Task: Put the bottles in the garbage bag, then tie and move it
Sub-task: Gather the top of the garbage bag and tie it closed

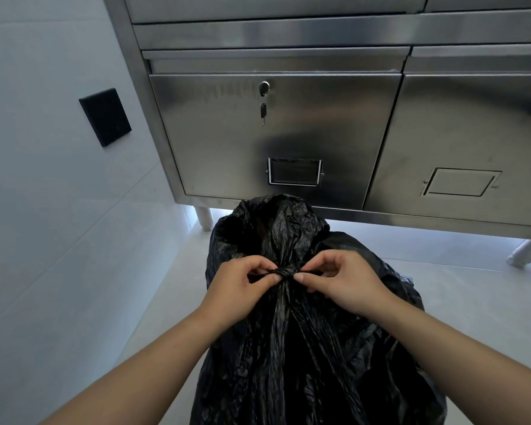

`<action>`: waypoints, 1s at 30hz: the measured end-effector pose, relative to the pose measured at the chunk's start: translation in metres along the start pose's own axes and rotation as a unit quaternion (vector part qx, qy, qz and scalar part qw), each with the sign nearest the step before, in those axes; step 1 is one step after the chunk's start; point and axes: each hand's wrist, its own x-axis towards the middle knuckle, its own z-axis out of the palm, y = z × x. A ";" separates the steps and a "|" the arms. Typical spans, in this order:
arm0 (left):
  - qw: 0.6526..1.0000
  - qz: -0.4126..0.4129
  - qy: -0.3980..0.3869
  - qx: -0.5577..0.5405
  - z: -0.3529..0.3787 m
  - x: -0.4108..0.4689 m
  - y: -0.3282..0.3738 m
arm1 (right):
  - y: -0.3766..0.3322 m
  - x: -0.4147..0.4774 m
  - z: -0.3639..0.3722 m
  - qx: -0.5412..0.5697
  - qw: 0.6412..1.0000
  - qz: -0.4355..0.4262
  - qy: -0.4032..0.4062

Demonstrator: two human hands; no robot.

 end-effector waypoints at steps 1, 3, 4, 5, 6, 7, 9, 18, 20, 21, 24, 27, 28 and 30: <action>1.000 -0.001 -0.001 -0.011 0.000 0.000 -0.001 | -0.001 0.001 0.000 -0.003 1.000 0.000 -0.003; 1.000 -0.005 -0.006 -0.024 0.000 0.001 -0.002 | -0.001 0.002 0.000 0.007 1.000 -0.002 -0.013; 1.000 -0.005 -0.009 -0.026 0.000 0.001 -0.003 | -0.001 0.003 0.000 0.016 1.000 -0.001 -0.018; 1.000 -0.005 -0.011 -0.025 -0.001 0.001 -0.003 | -0.001 0.003 0.000 0.027 0.999 0.002 -0.020; 1.000 -0.005 -0.011 -0.025 -0.002 0.001 -0.003 | -0.001 0.004 0.001 0.037 0.999 0.006 -0.021; 1.000 -0.005 -0.011 -0.027 -0.003 0.001 -0.003 | -0.001 0.004 0.002 0.047 0.999 0.010 -0.020; 0.999 -0.006 -0.020 -0.048 -0.005 -0.001 -0.001 | -0.002 0.004 0.003 0.064 0.998 0.014 -0.017; 0.985 -0.067 0.065 -0.141 -0.017 -0.011 0.004 | -0.007 0.005 0.009 0.121 0.993 0.011 0.004; 0.985 -0.058 0.102 -0.125 -0.022 -0.012 0.003 | -0.013 0.007 0.013 0.135 0.991 0.020 0.003; 0.985 -0.050 0.111 -0.122 -0.027 -0.011 0.004 | -0.021 0.010 0.013 0.135 0.991 0.020 -0.001; 0.980 -0.036 0.131 -0.143 -0.044 0.001 0.010 | -0.046 0.022 0.011 0.149 0.989 0.004 -0.008; 0.976 -0.033 0.123 -0.177 -0.053 0.007 0.014 | -0.051 0.016 0.010 0.176 0.984 -0.013 0.006; 0.977 -0.034 0.109 -0.179 -0.054 0.007 0.015 | -0.047 0.012 0.008 0.182 0.983 -0.017 0.012; 0.982 -0.033 0.080 -0.169 -0.054 0.005 0.014 | -0.034 0.001 0.004 0.194 0.981 -0.020 0.027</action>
